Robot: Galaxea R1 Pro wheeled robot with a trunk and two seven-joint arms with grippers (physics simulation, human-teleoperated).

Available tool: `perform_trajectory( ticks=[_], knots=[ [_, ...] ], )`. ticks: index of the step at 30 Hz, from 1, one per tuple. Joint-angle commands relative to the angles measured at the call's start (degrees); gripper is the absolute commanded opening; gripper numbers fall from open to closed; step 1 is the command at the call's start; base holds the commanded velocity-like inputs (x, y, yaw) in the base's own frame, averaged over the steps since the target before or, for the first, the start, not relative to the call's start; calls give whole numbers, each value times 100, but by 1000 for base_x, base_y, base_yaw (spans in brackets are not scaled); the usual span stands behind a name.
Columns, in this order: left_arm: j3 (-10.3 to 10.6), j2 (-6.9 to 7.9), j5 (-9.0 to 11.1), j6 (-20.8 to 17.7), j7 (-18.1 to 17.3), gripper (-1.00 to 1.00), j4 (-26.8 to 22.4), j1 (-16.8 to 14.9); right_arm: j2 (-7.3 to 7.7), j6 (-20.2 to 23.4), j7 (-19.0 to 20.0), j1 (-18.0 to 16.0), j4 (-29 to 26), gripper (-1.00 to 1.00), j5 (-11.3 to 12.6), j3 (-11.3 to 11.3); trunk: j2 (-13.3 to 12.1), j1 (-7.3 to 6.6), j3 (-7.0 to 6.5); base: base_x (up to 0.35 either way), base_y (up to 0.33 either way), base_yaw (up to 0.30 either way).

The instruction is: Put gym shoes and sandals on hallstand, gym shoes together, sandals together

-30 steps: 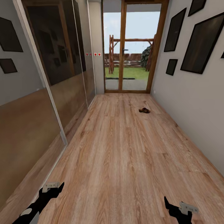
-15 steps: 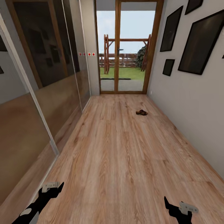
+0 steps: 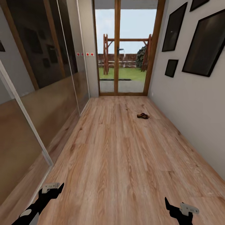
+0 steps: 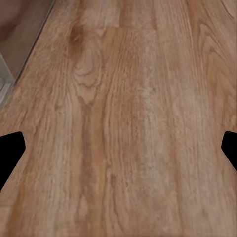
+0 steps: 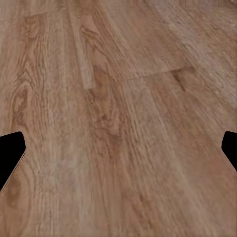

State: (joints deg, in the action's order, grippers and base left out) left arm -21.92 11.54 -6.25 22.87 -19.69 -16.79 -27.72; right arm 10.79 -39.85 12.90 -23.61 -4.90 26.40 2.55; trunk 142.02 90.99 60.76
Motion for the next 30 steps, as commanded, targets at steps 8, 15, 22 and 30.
perform_trajectory(
  ticks=[8, 15, 22, 30],
  knots=[
    [-48, -4, -60, 24, -26, 100, 7, -5, 2, -14, 37, -4, 6, 100, 59, 26, 2, 2, 5, 339, 0, 0],
    [-45, -12, -60, 24, -26, 100, 9, -5, 2, -14, 37, -4, 6, 100, 58, 26, 2, 2, 5, 339, 0, 0],
    [-44, -19, -60, 24, -26, 100, 9, -5, 2, -14, 37, -4, 8, 100, 58, 26, 2, 2, 5, 339, 0, 0],
    [-49, -20, -63, 24, -26, 100, 11, -5, 2, -14, 37, -4, 15, 100, 58, 26, 2, 2, 5, 339, 0, 0]
  ],
)
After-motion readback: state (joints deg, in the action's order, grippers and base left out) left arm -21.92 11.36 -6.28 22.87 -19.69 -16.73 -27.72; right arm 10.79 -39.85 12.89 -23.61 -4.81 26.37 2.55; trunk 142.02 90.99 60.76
